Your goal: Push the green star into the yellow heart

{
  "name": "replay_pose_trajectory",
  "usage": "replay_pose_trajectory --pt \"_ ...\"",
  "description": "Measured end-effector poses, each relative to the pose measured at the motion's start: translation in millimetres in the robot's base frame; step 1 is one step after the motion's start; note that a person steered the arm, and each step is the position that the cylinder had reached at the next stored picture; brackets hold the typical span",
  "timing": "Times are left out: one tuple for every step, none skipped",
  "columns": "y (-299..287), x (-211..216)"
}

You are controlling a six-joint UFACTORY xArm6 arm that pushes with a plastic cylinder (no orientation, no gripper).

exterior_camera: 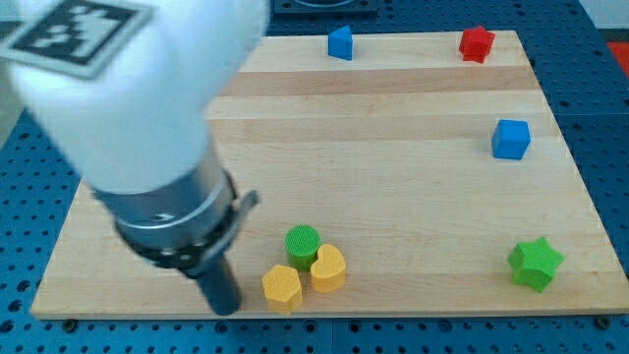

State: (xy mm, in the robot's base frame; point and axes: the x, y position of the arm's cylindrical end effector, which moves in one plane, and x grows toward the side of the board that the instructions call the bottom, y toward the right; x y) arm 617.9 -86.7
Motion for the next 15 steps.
replay_pose_trajectory --pt "20.6 -0.3" --pt "26.2 -7.4" --pt "46.8 -27.2" --pt "50.7 -41.8" --pt "27.5 -39.8" --pt "-40.9 -36.8" --pt "-45.7 -84.4" --pt "-19.4 -112.3" --pt "13.4 -109.8" --pt "50.8 -105.6" --pt "60.2 -99.0" --pt "61.9 -87.7" --pt "62.8 -90.0" --pt "103.9 -120.2" --pt "175.3 -133.9"
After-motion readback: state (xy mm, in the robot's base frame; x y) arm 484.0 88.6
